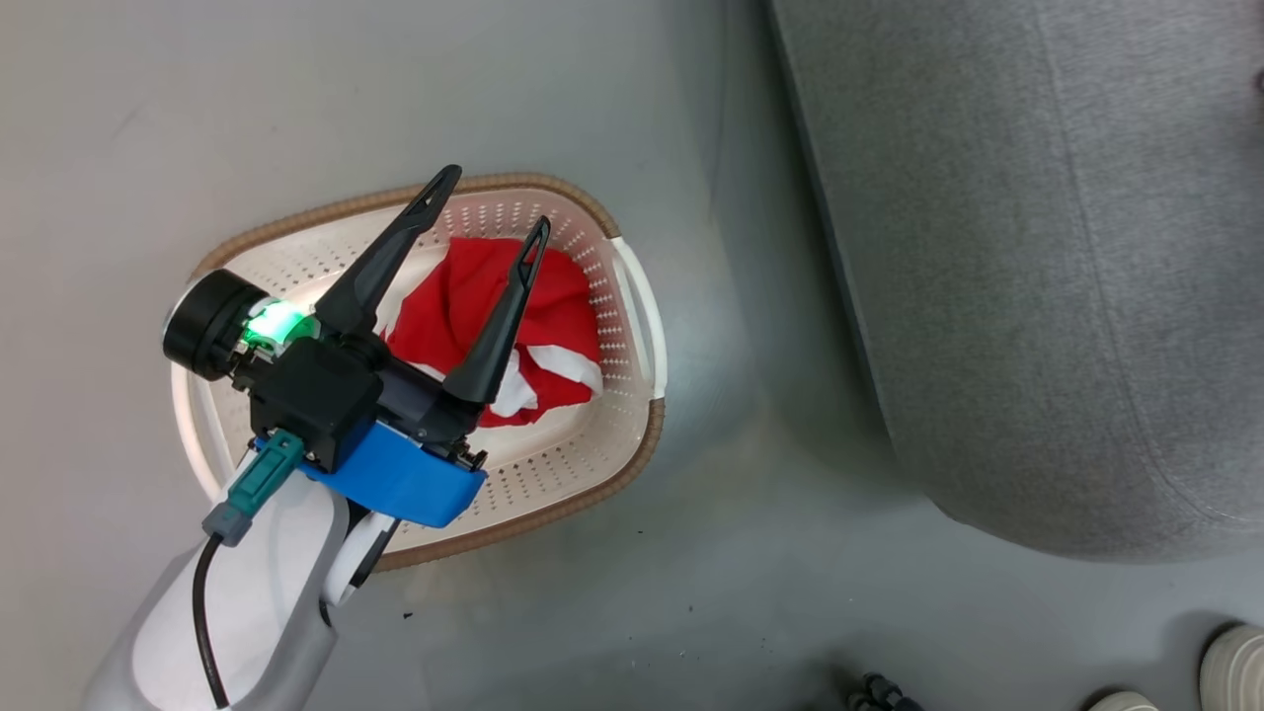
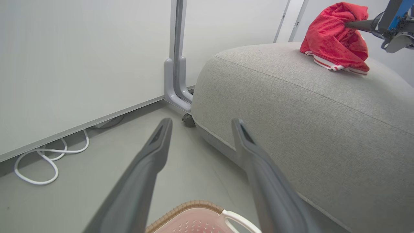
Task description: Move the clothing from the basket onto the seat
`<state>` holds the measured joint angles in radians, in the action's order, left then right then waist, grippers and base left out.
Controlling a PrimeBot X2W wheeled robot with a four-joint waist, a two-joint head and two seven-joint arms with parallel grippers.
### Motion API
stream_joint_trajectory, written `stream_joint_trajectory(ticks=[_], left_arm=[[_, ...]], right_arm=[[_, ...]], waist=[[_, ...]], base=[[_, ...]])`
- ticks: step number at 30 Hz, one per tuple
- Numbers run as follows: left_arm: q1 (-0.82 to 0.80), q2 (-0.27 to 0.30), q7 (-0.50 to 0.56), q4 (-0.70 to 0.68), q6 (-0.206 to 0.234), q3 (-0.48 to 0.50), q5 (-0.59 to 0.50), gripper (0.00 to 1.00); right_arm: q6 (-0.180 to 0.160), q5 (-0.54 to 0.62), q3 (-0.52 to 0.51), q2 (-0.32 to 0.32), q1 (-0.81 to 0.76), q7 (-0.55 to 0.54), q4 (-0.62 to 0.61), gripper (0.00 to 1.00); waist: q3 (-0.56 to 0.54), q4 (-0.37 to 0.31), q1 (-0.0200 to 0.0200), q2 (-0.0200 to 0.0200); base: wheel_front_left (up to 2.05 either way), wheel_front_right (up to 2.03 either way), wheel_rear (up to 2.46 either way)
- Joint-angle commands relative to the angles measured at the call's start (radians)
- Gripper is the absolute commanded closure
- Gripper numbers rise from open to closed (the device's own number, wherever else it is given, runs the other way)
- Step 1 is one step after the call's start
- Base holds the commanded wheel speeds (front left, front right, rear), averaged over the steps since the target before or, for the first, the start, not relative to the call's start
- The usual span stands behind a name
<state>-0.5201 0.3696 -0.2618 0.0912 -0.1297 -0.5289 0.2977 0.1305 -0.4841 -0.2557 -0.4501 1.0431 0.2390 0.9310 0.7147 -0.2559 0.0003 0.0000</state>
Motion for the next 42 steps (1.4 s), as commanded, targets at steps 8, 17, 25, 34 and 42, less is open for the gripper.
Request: stream_joint_trajectory(ticks=[8,17,25,34,42], left_arm=[[-0.015,-0.016,-0.005,0.002,-0.001,0.01,0.004,0.0],[-0.013,-0.017,-0.005,0.012,-0.001,0.013,0.009,0.0],[0.012,-0.049,-0.005,0.029,-0.001,0.024,0.019,0.0],[0.096,-0.127,-0.005,0.086,-0.001,0.066,0.053,0.0],[0.232,-0.197,-0.005,0.136,-0.001,0.161,0.066,0.0]], right_arm=[[0.0,0.051,-0.031,0.046,-0.024,0.021,0.041,0.0],[0.0,0.081,-0.057,0.05,-0.019,0.026,0.039,0.0],[0.0,0.088,-0.042,0.038,-0.055,0.014,0.029,0.0],[0.0,0.12,0.027,0.048,-0.221,0.017,-0.036,0.0],[0.0,0.204,0.088,0.113,-0.446,0.008,-0.199,0.0]], waist=[[0.011,0.017,-0.0003,0.0],[-0.012,0.015,-0.0003,0.0],[-0.061,0.019,-0.0003,0.0],[-0.252,0.053,-0.0003,0.0],[-0.446,0.099,-0.0003,0.0]], base=[[0.0,0.0,0.0],[0.0,0.0,0.0],[0.0,0.0,0.0],[0.0,0.0,0.0],[0.0,0.0,0.0]])
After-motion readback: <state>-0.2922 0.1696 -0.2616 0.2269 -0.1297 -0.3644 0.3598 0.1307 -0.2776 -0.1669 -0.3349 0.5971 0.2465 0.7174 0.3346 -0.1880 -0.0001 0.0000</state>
